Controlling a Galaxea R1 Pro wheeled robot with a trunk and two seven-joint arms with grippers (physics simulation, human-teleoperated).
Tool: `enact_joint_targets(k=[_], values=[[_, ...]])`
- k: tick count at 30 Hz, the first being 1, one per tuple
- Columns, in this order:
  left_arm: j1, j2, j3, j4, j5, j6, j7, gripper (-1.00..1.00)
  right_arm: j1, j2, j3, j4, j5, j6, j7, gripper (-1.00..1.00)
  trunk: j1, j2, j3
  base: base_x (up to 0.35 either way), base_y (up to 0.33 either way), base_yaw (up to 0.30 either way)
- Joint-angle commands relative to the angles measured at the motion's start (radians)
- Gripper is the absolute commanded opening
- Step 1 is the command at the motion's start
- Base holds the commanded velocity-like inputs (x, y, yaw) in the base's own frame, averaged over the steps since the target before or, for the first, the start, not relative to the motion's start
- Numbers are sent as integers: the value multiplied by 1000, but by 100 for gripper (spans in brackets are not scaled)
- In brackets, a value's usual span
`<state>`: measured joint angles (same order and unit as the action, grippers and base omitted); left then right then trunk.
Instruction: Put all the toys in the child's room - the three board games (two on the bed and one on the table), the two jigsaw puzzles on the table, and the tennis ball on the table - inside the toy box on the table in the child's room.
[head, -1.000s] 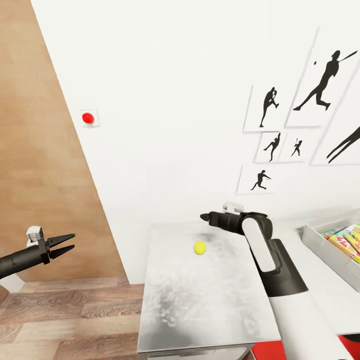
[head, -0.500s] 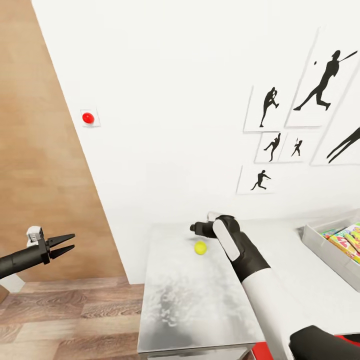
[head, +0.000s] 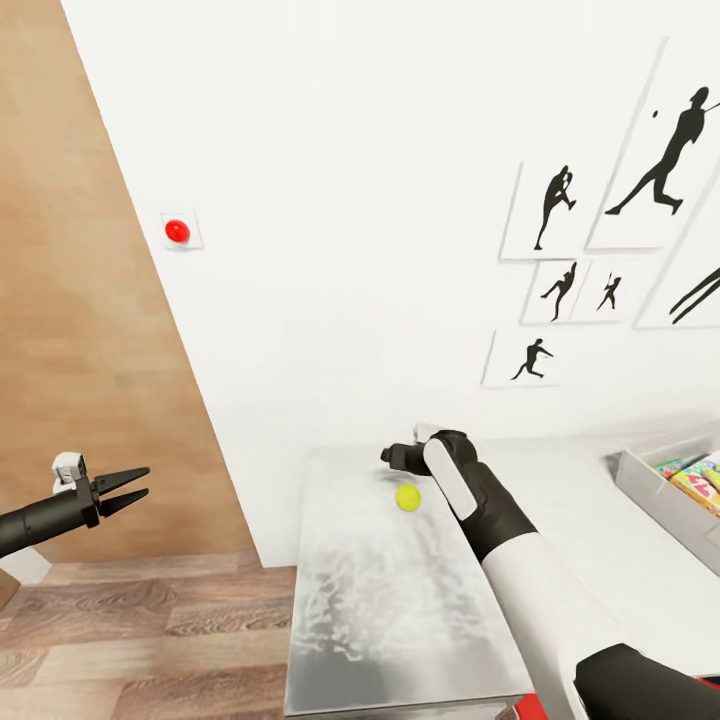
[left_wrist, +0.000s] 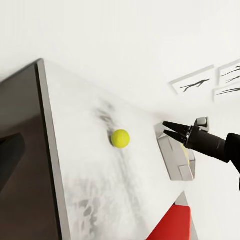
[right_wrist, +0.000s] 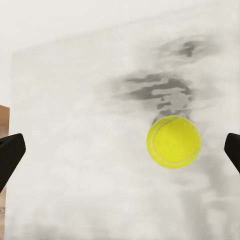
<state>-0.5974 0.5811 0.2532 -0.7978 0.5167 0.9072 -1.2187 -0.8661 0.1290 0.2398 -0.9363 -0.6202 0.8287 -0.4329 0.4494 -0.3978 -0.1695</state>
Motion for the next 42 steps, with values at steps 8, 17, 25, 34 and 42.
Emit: enact_joint_targets(k=[8, 17, 25, 34, 42], values=[[-1, 0, 0, 0, 3, 7, -1, 100, -7, 3, 1, 4, -12, 4, -10, 100, 1, -2, -14, 0, 0, 0], [-1, -1, -2, 0, 3, 6, 1, 100, -46, 1, 0, 95, -13, -19, -12, 100, 1, -2, -29, 0, 0, 0], [-1, -1, -4, 0, 3, 6, 2, 100, -97, 0, 1, 195, -12, -77, -12, 100, 1, -2, -42, 0, 0, 0], [-1, -1, -4, 0, 3, 6, 1, 100, -100, -2, 4, 249, -11, -123, -12, 100, 1, -2, -57, 21, 0, 0], [-1, -1, -5, 0, 3, 6, 1, 100, -100, -2, 4, 292, -9, -152, -12, 100, 1, -2, -70, 9, 0, 0]])
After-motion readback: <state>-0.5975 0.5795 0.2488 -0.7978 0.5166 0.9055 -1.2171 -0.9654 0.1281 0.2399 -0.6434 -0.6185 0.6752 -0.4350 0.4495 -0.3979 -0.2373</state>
